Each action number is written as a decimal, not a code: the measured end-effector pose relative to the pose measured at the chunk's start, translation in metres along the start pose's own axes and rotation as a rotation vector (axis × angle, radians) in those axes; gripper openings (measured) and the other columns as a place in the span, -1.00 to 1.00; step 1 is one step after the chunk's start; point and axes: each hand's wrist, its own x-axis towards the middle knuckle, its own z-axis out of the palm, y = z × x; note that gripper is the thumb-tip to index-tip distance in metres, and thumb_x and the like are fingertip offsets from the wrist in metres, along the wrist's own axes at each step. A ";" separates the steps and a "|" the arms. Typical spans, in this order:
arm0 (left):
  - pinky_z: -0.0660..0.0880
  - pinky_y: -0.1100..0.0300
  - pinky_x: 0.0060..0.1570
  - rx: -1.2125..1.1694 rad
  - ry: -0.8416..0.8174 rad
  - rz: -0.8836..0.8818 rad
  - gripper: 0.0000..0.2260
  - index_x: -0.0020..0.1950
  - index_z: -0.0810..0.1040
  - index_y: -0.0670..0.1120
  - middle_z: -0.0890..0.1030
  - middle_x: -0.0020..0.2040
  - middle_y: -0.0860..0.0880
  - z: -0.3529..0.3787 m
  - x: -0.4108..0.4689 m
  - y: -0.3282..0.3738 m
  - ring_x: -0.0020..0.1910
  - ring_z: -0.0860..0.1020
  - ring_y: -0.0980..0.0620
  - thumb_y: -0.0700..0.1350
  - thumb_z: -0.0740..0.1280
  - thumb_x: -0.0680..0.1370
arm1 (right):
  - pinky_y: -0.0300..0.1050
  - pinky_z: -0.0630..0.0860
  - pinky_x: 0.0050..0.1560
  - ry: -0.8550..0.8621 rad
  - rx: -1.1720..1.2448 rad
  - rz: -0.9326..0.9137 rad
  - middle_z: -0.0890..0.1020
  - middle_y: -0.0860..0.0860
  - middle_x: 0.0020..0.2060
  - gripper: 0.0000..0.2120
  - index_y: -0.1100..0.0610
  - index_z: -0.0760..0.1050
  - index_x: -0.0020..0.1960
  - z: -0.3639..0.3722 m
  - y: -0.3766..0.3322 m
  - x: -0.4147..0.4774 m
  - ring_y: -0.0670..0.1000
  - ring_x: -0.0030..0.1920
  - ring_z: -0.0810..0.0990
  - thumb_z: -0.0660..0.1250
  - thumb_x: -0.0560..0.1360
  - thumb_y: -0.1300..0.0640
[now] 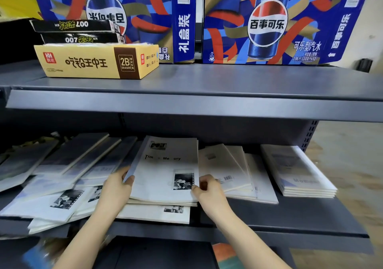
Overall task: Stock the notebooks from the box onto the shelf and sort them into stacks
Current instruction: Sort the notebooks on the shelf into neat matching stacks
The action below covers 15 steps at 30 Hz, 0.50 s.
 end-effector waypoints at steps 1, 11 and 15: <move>0.32 0.13 0.09 0.015 0.003 0.001 -0.66 0.37 0.40 -0.21 0.47 0.33 -0.18 0.001 0.002 -0.002 0.29 0.43 -0.20 -0.25 0.21 0.59 | -0.49 0.32 -0.31 0.001 -0.007 0.016 0.44 0.08 0.03 -0.86 0.12 0.34 0.05 0.001 -0.001 0.000 -0.07 -0.18 0.41 0.26 0.54 0.17; 0.45 -0.06 0.04 0.337 0.175 0.284 -0.67 0.23 0.53 -0.20 0.59 0.09 -0.21 0.015 -0.007 -0.011 0.11 0.51 -0.24 -0.24 0.39 0.47 | -0.13 0.58 -0.17 -0.119 0.182 0.166 0.51 0.02 -0.14 -0.82 0.18 0.40 0.04 0.006 -0.006 -0.002 -0.03 -0.19 0.51 0.24 0.56 0.06; 0.45 -0.05 0.08 0.365 0.042 0.592 -0.56 0.13 0.59 -0.04 0.61 0.09 -0.02 0.021 -0.017 -0.017 0.16 0.45 -0.06 0.20 0.31 0.39 | -0.23 0.36 -0.48 -0.143 0.208 0.185 0.48 0.04 -0.28 -0.70 0.21 0.39 0.13 0.009 -0.010 -0.002 -0.07 -0.47 0.42 0.25 0.54 0.00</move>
